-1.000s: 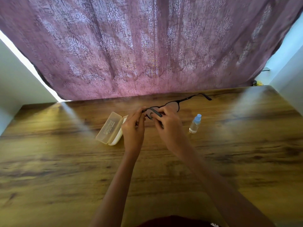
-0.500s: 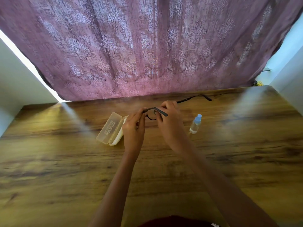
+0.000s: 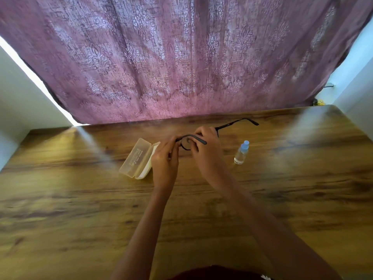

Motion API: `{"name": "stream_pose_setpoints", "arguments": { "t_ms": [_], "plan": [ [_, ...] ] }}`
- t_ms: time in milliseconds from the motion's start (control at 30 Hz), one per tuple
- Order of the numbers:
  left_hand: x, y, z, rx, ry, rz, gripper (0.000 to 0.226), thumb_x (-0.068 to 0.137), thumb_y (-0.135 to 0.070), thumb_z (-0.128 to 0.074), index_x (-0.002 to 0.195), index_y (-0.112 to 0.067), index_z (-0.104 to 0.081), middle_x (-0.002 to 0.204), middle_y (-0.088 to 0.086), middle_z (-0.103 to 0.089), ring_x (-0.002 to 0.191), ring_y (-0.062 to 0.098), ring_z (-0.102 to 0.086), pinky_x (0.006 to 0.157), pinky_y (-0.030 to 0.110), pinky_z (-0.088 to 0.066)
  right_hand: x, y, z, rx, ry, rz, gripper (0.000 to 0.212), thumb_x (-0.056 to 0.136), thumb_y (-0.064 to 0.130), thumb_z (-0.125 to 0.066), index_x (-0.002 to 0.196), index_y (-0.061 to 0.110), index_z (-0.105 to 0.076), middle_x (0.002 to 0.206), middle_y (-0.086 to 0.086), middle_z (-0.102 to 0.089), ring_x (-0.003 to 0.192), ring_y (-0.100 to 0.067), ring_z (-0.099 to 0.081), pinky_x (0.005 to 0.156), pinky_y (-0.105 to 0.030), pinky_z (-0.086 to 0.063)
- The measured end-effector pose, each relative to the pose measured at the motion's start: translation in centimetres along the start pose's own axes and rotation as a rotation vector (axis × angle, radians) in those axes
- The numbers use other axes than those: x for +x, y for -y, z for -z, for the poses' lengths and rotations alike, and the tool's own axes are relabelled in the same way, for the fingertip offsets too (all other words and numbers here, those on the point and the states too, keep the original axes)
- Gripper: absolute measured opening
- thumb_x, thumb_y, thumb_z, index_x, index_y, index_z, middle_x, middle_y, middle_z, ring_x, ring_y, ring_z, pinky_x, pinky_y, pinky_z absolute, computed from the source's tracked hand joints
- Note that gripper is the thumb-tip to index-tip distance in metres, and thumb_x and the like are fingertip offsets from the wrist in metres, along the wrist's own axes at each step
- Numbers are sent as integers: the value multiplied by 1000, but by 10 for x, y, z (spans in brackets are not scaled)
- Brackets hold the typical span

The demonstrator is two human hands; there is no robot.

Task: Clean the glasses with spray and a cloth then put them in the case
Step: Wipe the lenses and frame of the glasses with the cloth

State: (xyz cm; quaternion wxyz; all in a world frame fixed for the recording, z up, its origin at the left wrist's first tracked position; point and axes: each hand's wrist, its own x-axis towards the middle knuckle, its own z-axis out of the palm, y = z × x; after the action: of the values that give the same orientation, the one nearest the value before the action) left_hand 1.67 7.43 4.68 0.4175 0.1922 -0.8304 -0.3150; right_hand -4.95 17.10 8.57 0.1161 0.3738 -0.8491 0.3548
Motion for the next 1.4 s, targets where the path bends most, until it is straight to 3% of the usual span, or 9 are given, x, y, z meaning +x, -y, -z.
{"name": "stream_pose_setpoints", "arguments": {
  "t_ms": [333,500,667,833,1000,1133,1233,1300,1400],
  "plan": [
    [0,0,-3,22,-9,22,23,91,-4,-59,112,-6,-68,101,7,-72,89,14,-64,80,1,-37,-9,3,-5,-31,36,35,14,88,5,-61,99,2,-70,97,-10,-60,91,-20,-52,76,-21,-40],
    [0,-2,-1,30,-7,0,24,90,-5,-60,113,-5,-68,99,8,-72,85,14,-63,78,1,-37,1,-3,-5,5,-21,25,6,85,-1,-63,88,-2,-69,89,-12,-59,85,-22,-52,71,-21,-35],
    [0,2,-1,12,-50,68,25,91,-7,-60,114,-5,-67,98,8,-72,85,19,-64,74,12,-40,2,-17,1,21,-125,-23,16,84,1,-65,99,-1,-70,88,-9,-61,84,-19,-55,74,-17,-36],
    [-3,8,0,-42,-74,85,22,91,-7,-61,112,-5,-68,99,3,-70,87,18,-64,74,25,-49,-3,-35,10,115,-219,-146,16,87,3,-64,102,1,-70,94,-10,-64,87,-19,-58,76,-23,-46],
    [-4,10,-1,-49,-72,65,23,90,-7,-61,112,-6,-68,99,-7,-66,87,8,-62,76,11,-45,-6,-44,7,160,-204,-233,19,89,6,-62,107,4,-69,101,-8,-67,93,-15,-59,84,-20,-46],
    [-4,8,-3,-63,-68,48,23,90,-6,-62,112,-9,-68,101,-12,-63,90,0,-59,80,5,-42,-5,-49,3,346,-177,-415,18,89,11,-63,105,8,-70,92,7,-65,82,0,-59,74,-3,-43],
    [-7,11,-2,-88,-73,51,23,90,-5,-61,112,-10,-68,101,-10,-65,91,0,-59,80,4,-41,-2,-55,2,552,-121,-611,17,87,15,-67,103,13,-71,89,8,-68,85,-6,-65,73,-15,-51],
    [-10,14,0,-123,-59,81,23,90,-7,-61,111,-13,-68,99,-10,-68,89,0,-60,78,6,-44,0,-59,3,643,-101,-685,16,85,17,-69,101,17,-72,88,10,-70,83,-2,-65,67,-12,-50],
    [-13,18,3,-165,-14,132,23,90,-11,-62,110,-21,-68,89,-28,-64,79,-5,-59,68,8,-45,2,-62,4,725,-67,-730,12,83,20,-71,94,23,-71,89,7,-71,83,-2,-65,63,-11,-47]
  ]
}}
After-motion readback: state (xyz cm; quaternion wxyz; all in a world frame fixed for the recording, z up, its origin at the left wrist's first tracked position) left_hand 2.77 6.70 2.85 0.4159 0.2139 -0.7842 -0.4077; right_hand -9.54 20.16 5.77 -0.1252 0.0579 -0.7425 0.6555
